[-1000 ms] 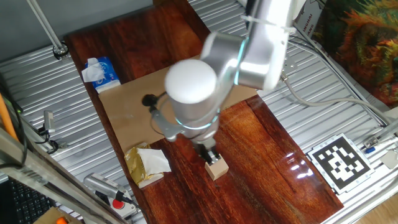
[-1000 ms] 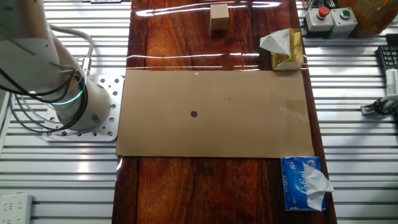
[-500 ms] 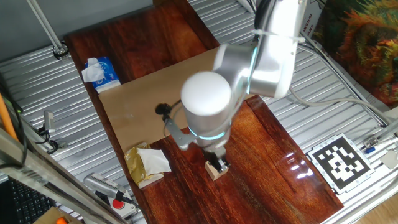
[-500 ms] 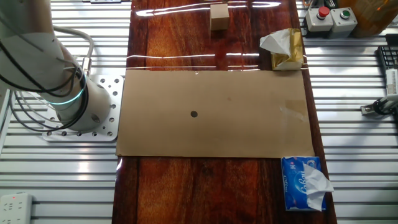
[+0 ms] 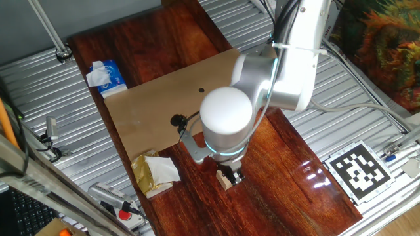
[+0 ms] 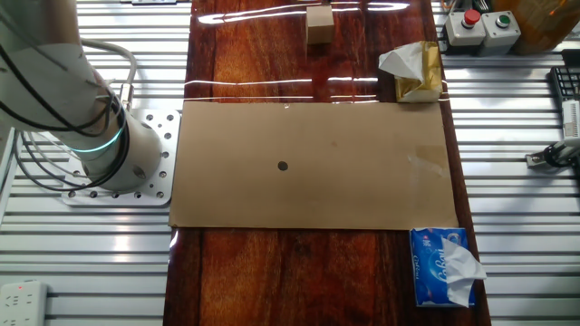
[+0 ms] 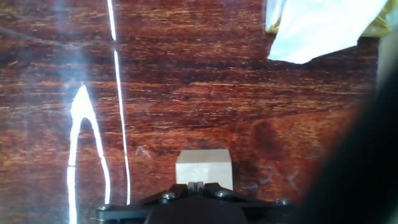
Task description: Grab the block and place it at the designated location
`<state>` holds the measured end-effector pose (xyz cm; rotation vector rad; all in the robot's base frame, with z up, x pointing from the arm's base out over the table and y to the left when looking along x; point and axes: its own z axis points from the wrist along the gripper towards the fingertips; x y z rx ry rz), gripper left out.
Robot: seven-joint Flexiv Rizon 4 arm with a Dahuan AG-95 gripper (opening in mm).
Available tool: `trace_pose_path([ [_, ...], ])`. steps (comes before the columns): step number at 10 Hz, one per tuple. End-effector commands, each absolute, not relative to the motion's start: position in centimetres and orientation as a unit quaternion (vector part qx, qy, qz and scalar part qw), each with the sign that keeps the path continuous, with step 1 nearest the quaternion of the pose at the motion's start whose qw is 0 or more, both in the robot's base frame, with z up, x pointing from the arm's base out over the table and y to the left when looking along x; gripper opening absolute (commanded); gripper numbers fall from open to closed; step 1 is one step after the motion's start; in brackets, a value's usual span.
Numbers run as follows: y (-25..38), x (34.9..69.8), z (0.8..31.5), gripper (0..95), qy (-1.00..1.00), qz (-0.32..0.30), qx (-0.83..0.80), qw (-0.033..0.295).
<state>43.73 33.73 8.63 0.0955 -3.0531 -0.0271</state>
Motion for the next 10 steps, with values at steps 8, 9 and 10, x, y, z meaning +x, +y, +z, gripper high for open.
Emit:
trace_pose_path([
  [8, 32.93, 43.49, 8.04, 95.0, -0.998, -0.013, 0.055, 0.036],
  [9, 32.93, 43.49, 7.98, 95.0, -0.998, -0.013, 0.056, 0.035],
  [10, 32.92, 43.5, 7.93, 95.0, -0.998, -0.013, 0.056, 0.035],
])
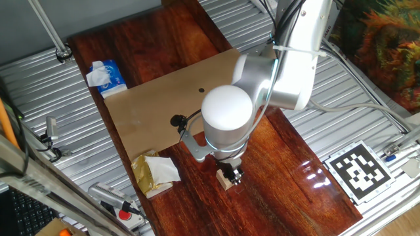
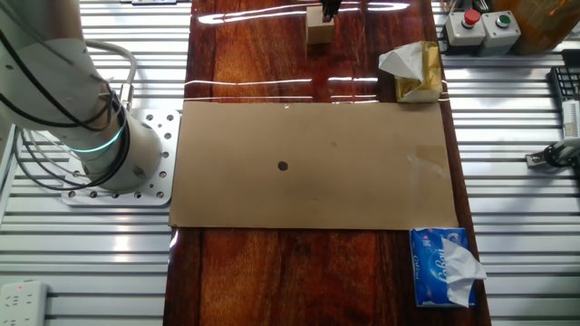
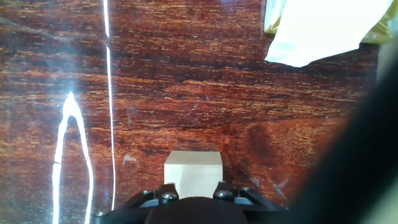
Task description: Grab the block and place it at the designated location
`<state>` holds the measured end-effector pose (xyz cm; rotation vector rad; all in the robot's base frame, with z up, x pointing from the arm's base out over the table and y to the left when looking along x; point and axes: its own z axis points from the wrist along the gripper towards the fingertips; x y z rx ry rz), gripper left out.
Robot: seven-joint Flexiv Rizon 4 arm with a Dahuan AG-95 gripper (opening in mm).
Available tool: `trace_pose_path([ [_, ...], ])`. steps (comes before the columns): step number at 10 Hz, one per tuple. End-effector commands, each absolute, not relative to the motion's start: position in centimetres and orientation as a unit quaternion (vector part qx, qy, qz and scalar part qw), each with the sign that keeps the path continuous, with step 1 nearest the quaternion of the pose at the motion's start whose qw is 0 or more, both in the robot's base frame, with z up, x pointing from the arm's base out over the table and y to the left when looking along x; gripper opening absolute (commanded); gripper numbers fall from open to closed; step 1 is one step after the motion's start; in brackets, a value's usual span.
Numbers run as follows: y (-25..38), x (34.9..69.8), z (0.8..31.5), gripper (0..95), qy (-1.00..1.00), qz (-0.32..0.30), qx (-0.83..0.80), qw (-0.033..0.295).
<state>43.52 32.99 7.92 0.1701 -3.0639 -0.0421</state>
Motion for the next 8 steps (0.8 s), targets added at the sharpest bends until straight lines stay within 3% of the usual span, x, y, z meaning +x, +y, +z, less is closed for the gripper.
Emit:
trace_pose_path([
  [1, 32.9, 43.5, 7.9, 95.0, -0.998, -0.013, 0.057, 0.035],
  [8, 32.7, 43.6, 5.6, 95.0, -0.997, -0.01, 0.063, 0.034],
])
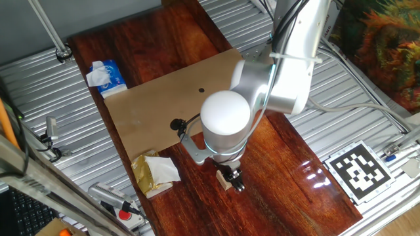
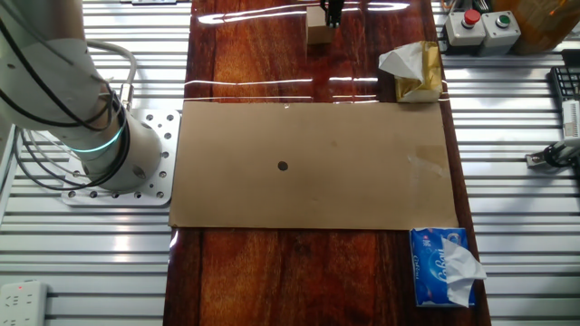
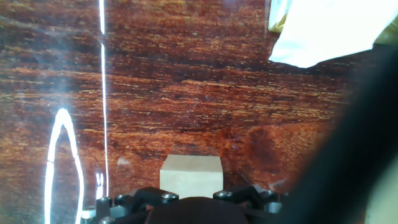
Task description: Grab the block and place it at the designated location
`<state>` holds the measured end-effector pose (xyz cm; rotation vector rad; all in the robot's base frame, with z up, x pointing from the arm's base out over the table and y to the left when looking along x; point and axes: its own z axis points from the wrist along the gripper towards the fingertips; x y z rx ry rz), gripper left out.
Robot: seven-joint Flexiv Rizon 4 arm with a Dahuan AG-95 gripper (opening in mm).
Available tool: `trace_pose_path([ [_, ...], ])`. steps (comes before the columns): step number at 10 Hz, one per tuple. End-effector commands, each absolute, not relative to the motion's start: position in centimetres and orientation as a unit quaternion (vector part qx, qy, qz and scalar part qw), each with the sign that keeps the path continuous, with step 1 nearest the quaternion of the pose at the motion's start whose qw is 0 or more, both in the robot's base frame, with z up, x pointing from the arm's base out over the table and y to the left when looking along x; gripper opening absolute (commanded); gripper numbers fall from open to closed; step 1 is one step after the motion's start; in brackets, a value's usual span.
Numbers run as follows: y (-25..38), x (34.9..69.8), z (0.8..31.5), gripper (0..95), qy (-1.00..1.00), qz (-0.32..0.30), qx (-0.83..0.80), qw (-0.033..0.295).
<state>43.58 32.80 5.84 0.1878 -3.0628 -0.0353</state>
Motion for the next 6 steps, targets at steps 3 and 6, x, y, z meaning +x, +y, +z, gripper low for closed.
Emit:
trace_pose_path([
  [3, 32.7, 43.5, 4.6, 95.0, -0.997, -0.01, 0.064, 0.031],
  [6, 33.0, 42.5, 4.1, 95.0, -0.997, -0.011, 0.064, 0.028],
])
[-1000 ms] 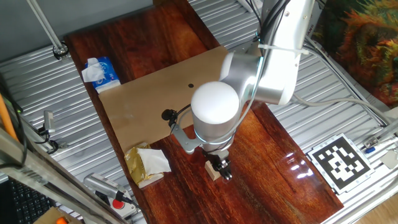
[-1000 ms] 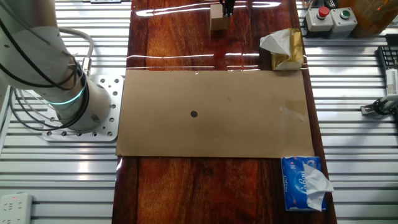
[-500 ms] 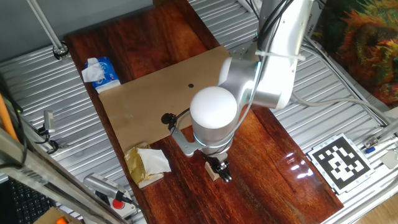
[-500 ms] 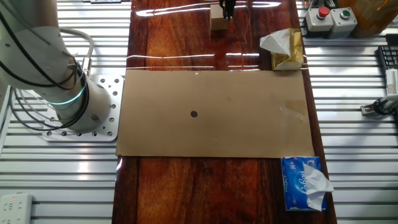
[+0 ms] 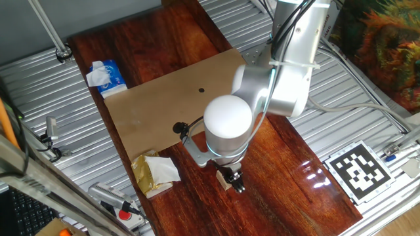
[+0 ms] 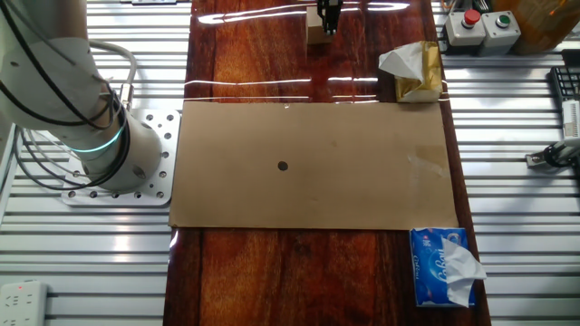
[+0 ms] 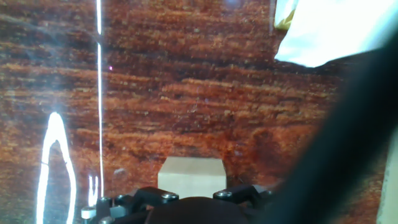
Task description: Grab the block and place it at the designated location
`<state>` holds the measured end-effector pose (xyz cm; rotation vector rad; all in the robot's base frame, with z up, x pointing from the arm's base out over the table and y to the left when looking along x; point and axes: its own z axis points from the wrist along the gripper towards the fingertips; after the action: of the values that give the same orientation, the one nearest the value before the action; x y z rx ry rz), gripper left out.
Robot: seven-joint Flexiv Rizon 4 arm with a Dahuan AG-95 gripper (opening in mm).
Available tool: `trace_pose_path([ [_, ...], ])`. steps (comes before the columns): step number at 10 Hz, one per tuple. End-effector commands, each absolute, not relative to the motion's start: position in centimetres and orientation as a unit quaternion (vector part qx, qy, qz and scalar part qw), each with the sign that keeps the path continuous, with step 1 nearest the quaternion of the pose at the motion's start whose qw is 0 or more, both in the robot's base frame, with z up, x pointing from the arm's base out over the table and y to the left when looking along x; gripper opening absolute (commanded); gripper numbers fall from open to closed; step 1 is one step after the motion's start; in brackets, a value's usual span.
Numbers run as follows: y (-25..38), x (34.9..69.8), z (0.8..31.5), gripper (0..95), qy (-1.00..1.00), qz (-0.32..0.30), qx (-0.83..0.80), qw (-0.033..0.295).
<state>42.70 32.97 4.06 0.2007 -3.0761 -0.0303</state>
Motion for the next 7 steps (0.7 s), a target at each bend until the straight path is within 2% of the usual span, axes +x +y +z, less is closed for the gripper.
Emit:
trace_pose_path([
  [1, 33.0, 42.4, 3.92, 95.0, -0.997, -0.008, 0.065, 0.028],
  [4, 33.06, 42.21, 3.61, 95.0, -0.997, -0.01, 0.065, 0.027],
  [5, 33.1, 42.06, 3.51, 76.0, -0.997, -0.01, 0.067, 0.026],
  [7, 33.14, 41.92, 3.42, 76.0, -0.997, -0.01, 0.071, 0.026],
])
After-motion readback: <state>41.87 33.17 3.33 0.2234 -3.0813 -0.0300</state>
